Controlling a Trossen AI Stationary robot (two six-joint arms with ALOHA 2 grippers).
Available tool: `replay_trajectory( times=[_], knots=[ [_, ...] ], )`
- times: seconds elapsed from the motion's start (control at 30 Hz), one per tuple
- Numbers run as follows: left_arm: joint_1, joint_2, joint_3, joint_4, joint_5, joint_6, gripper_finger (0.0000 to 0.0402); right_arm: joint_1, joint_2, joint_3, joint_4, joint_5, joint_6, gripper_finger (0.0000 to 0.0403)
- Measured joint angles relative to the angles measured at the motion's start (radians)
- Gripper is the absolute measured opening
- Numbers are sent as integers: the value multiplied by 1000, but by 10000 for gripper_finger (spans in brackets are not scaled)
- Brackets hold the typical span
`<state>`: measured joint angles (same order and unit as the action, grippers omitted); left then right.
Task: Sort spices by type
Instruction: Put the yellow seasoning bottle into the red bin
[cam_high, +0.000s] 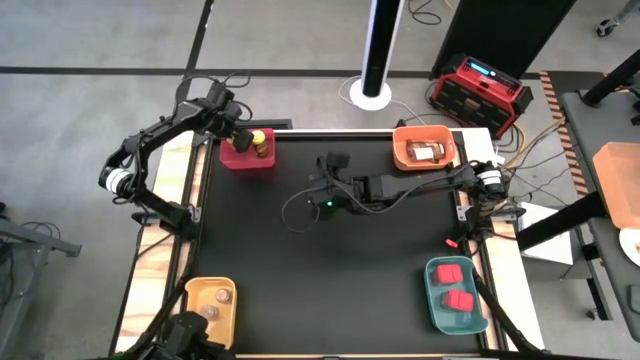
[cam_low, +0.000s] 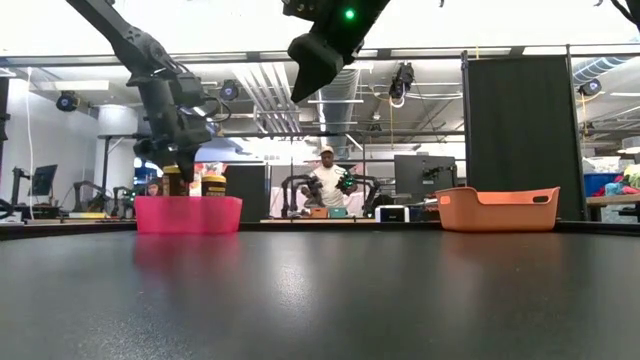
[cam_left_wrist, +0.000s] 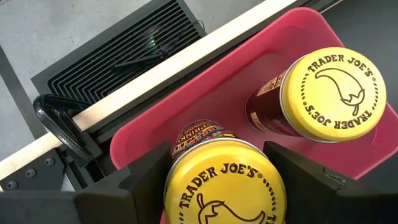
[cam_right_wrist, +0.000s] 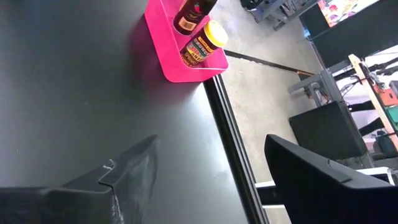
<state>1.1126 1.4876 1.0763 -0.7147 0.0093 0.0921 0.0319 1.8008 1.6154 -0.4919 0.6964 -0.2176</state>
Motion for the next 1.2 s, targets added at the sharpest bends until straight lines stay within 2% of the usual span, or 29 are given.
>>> replay_trajectory(
  times=[0.5,0.83,1.2],
  knots=[
    [0,0,0,8,0,0,237,0,0,0,0,0,2,274],
    [0,0,-12,8,2,-7,237,0,0,0,0,0,2,288],
    [0,0,-13,33,2,-34,237,0,0,0,-1,0,2,277]
  ],
)
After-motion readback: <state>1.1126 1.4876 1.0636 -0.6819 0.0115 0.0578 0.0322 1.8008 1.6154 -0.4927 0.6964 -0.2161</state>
